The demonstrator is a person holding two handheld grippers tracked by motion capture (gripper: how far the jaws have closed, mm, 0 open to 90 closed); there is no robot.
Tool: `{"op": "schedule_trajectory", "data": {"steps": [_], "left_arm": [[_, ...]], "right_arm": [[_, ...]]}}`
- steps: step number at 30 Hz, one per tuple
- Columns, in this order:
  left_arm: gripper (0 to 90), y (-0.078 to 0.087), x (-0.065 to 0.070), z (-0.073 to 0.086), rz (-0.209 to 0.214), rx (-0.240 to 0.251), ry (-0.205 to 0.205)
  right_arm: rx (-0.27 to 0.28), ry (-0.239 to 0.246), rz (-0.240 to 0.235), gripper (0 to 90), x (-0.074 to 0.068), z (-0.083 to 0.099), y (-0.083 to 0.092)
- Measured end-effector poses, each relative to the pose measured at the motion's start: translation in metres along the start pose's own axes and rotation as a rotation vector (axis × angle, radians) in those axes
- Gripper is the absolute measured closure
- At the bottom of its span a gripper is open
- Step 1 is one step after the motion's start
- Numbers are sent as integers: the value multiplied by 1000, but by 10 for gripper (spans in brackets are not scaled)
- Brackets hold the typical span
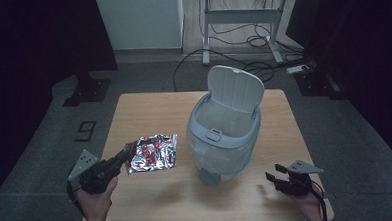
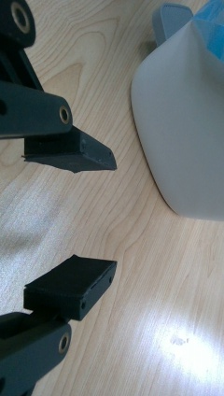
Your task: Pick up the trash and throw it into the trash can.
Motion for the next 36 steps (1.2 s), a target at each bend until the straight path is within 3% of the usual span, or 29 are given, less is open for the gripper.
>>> {"op": "schedule_trajectory", "data": {"steps": [15, 36], "left_arm": [[882, 4, 7, -28, 23, 45, -2], [883, 1, 15, -63, 53, 68, -9]], "right_arm": [[-4, -4, -5, 444, 0, 1, 0], [-9, -15, -11, 444, 1, 2, -2]]}}
Point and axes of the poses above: each handheld gripper's, and its own axes: y roughly backward along the jaws, z roughly out of its underside, x roughly to its right, the point moved 9 cm from there along -y, roughly forward along the jaws, and after that the axes turned 4 degrees about x, right-handed, at the moved point
